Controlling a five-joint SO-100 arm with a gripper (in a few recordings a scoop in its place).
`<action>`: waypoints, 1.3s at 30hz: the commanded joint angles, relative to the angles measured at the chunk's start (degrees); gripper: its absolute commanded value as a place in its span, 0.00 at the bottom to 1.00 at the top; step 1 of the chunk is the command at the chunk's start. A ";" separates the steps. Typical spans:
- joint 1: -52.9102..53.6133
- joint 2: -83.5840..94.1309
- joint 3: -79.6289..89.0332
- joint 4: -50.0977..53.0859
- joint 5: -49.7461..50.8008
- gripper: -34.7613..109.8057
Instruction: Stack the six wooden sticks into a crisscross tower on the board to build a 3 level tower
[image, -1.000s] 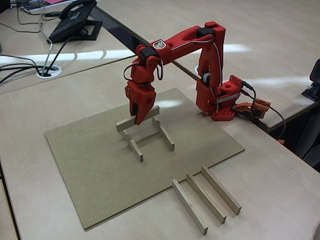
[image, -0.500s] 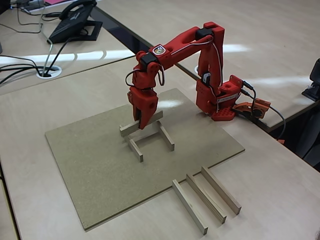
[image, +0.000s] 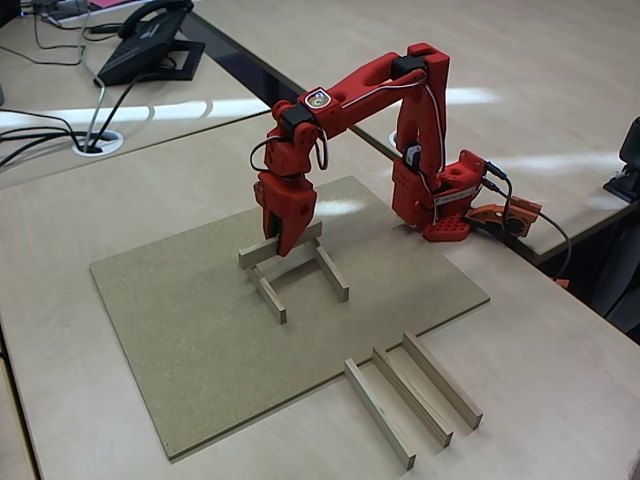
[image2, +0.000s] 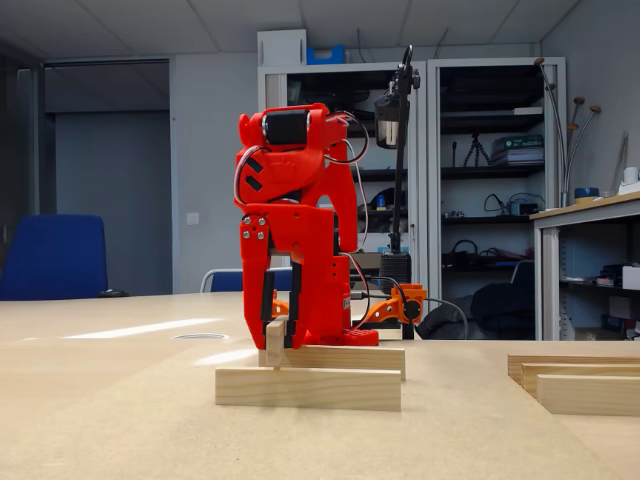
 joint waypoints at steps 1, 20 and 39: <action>1.05 2.11 1.14 -0.79 -0.09 0.29; 2.11 1.14 2.02 -3.16 -2.64 0.29; 0.35 1.76 1.67 -5.54 -8.44 0.35</action>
